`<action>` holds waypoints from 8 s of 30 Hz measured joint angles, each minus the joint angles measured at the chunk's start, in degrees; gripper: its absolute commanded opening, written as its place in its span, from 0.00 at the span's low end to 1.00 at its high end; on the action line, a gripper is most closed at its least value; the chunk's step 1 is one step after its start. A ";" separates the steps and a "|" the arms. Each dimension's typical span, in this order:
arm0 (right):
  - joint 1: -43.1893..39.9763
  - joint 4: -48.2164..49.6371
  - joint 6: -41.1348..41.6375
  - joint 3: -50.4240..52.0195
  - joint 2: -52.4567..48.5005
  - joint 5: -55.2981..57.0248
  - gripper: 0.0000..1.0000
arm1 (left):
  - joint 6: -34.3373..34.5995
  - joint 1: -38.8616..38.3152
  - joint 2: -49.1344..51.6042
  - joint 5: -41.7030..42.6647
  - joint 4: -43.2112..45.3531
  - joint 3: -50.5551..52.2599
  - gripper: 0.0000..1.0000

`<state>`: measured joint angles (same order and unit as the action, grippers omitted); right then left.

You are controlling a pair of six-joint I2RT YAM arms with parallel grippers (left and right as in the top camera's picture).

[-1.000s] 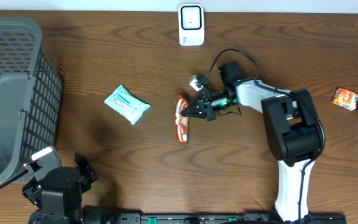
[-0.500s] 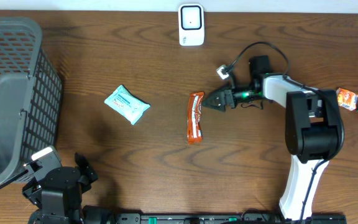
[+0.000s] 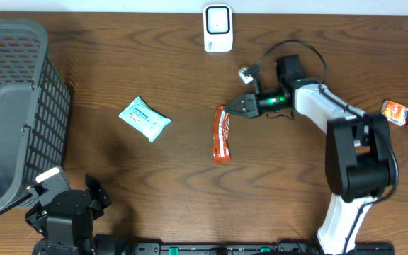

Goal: Scan the item barcode
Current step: 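Lower the TOP bar near center and regrasp it upright with right gripper, then lift the red TOP bar with the right gripper and rotate it, then raise the TOP bar barcode up against the white scanner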

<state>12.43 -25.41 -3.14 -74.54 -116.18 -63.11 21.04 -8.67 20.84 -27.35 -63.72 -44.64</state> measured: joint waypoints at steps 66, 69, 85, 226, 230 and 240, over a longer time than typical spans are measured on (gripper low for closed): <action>10.38 -33.55 7.67 -18.45 -0.11 44.74 0.01 | 0.00 0.00 0.00 0.02 0.02 0.00 0.98; 10.32 -32.35 7.61 -18.64 1.88 46.62 0.01 | 0.00 0.00 0.00 0.02 0.02 0.00 0.98; 10.21 -29.83 7.28 -11.58 -4.17 47.52 0.01 | 0.00 0.00 0.00 0.00 0.00 0.00 0.98; 18.23 -23.61 -3.54 11.17 32.24 28.94 0.02 | 0.00 0.00 0.00 0.02 0.02 0.00 0.98; 18.23 -23.69 -6.14 11.17 32.24 28.81 0.01 | 0.00 0.00 0.00 0.00 0.00 0.00 0.98; 18.23 -24.55 -7.91 9.64 32.22 40.28 0.01 | 0.00 0.00 0.00 0.00 0.02 0.00 0.98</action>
<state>30.65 -49.95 -11.05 -64.90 -83.96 -22.83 21.04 -8.67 20.84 -27.35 -63.70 -44.64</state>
